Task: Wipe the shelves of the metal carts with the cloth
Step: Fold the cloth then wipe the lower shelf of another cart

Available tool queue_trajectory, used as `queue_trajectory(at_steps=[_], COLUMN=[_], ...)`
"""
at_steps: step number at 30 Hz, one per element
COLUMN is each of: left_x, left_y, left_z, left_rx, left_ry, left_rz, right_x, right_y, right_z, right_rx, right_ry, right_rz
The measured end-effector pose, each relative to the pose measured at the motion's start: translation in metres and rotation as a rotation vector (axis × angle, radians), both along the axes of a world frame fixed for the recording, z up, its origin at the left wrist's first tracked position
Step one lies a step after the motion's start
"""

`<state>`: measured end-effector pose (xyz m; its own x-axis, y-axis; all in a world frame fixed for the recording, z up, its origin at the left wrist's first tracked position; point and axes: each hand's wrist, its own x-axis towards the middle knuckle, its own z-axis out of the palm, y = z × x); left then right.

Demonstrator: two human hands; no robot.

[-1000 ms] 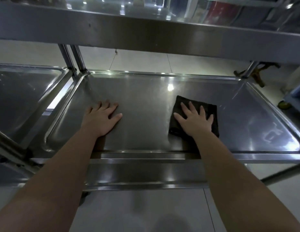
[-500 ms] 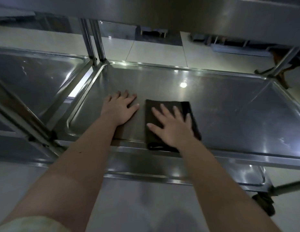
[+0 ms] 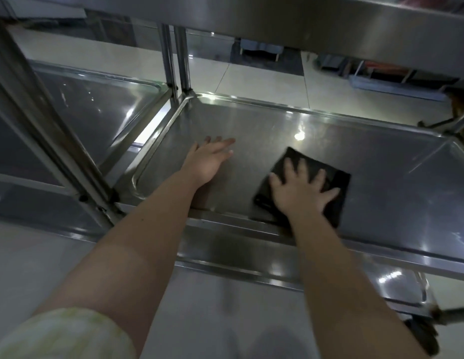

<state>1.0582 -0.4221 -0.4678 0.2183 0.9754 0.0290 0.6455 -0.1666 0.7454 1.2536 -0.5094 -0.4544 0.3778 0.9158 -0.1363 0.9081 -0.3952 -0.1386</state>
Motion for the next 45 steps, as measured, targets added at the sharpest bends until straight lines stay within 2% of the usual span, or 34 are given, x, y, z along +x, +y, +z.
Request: queue_trajectory(at_steps=[2,4,7,9,12,14,16,20,26,29,34,40,45], left_x=[-0.004,-0.004,-0.001,0.005,0.031,0.052,0.062,0.043,-0.049,-0.071,-0.033,0.069,0.074], left_y=[-0.001,-0.002,-0.004,-0.015,-0.047,-0.067,-0.075,-0.073,-0.047,-0.044,-0.033,-0.022,-0.021], left_z=[0.002,0.009,0.021,0.026,0.020,0.016,0.013,0.012,0.013,0.012,0.012,0.009,0.008], left_rx=[-0.059,-0.119,-0.115,-0.019,0.120,0.123,0.061,0.044,-0.028,-0.025,0.001,0.124,0.104], left_ry=[-0.136,-0.135,-0.146,-0.008,0.371,0.606,0.695,0.726,0.718,0.743,0.756,0.703,0.667], left_rz=[0.006,-0.006,0.040,0.018,-0.083,-0.125,-0.120,-0.072,0.153,0.196,0.144,-0.025,-0.017], right_x=[-0.057,-0.094,-0.086,-0.053,-0.002,0.012,0.012,0.010,0.013,0.011,0.008,0.010,0.028], right_y=[0.005,0.006,0.012,0.010,0.000,-0.009,-0.013,-0.013,-0.013,-0.012,-0.013,-0.016,-0.006], right_z=[-0.001,0.001,0.011,0.016,0.009,-0.002,-0.009,-0.011,-0.015,-0.018,-0.020,-0.017,-0.006], right_rx=[-0.012,-0.076,-0.066,0.023,0.151,0.108,0.059,0.031,0.025,0.024,0.028,0.021,-0.008], right_ry=[-0.008,-0.001,0.143,0.210,0.134,0.100,0.064,0.015,-0.060,-0.071,-0.085,-0.078,-0.074], right_rz=[0.176,0.324,0.394,0.350,0.213,0.181,0.208,0.263,0.299,0.296,0.290,0.282,0.364])
